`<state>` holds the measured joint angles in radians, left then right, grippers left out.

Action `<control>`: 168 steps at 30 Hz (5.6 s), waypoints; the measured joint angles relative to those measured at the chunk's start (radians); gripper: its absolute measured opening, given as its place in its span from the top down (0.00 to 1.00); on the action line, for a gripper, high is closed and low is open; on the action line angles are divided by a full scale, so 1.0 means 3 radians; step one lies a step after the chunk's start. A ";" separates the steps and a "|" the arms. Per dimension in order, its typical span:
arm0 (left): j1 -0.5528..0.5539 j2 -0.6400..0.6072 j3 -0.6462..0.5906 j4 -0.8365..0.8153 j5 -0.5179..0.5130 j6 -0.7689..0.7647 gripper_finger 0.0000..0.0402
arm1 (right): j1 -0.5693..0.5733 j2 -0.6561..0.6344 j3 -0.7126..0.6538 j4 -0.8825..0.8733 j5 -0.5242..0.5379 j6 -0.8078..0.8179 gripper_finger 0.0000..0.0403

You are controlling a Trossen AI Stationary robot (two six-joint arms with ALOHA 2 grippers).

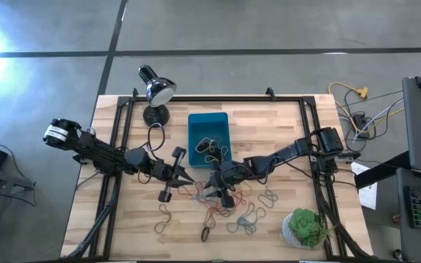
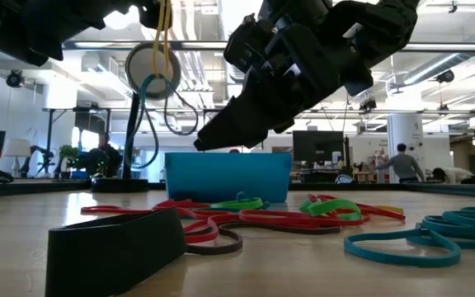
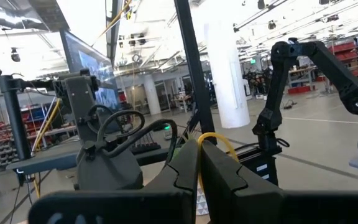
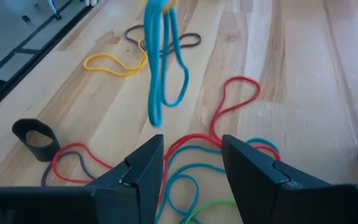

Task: Pick and place rubber bands into bin
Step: Put the yellow rubber band into the blue bin

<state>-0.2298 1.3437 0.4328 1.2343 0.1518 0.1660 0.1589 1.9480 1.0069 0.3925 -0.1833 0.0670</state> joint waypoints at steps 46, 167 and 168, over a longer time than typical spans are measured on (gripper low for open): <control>0.0003 0.0006 0.0000 -0.0004 -0.0001 0.0082 1.00 | 0.0001 -0.0001 -0.0003 0.0208 -0.0213 -0.0078 0.65; -0.0046 -0.0654 -0.0822 -0.0888 -0.0854 -0.0503 1.00 | 0.0287 -0.1245 -0.1000 -0.1785 0.0580 0.1187 0.98; -0.0045 -0.0641 -0.0794 -0.0894 -0.0870 -0.0449 1.00 | 0.0287 -0.1184 -0.0995 -0.1756 0.0581 0.1237 0.98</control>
<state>-0.2432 1.1516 0.1945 0.9660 -0.1093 0.0313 0.2450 1.5929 0.7085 -0.1344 -0.0090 0.4381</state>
